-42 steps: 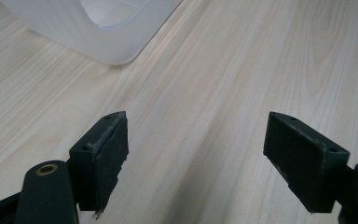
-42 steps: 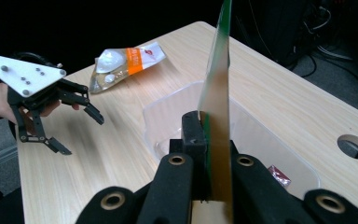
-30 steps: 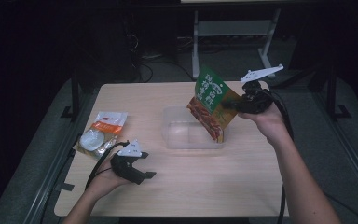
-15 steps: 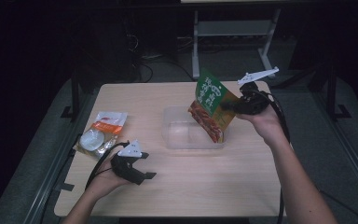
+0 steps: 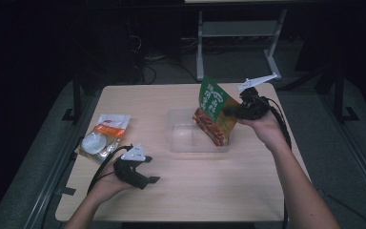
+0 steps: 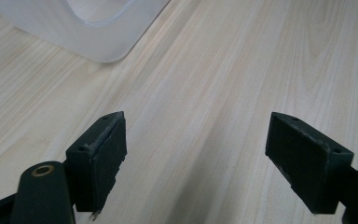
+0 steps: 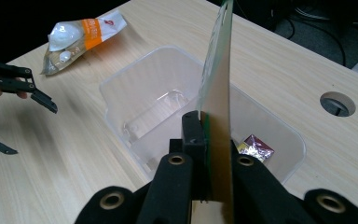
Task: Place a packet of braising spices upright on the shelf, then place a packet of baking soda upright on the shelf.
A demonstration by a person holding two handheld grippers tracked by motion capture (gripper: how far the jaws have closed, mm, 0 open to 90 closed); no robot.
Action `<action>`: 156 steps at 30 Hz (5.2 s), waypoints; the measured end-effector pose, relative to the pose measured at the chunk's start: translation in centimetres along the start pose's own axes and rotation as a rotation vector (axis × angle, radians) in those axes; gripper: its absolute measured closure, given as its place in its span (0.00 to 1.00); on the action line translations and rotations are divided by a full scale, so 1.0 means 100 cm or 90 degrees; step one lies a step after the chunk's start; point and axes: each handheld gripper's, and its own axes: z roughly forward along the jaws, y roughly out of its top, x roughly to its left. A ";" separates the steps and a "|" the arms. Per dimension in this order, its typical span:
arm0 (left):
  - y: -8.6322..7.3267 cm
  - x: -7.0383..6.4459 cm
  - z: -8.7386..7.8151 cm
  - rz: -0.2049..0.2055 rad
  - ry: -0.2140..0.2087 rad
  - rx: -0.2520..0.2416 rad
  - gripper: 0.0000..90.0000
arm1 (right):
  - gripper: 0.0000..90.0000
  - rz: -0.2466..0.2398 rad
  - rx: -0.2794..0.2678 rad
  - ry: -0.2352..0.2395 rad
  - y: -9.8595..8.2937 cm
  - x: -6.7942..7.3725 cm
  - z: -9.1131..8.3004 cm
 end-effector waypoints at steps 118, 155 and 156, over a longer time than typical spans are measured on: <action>-0.039 0.103 -0.080 -0.234 0.318 -0.014 0.93 | 0.35 -0.082 0.071 0.029 -0.173 0.057 0.030; -0.080 0.126 -0.061 -0.236 0.202 0.065 1.00 | 0.36 -0.089 0.088 0.022 -0.175 0.056 0.030; -0.079 0.125 -0.061 -0.230 0.205 0.069 1.00 | 0.36 -0.088 0.091 0.022 -0.175 0.056 0.030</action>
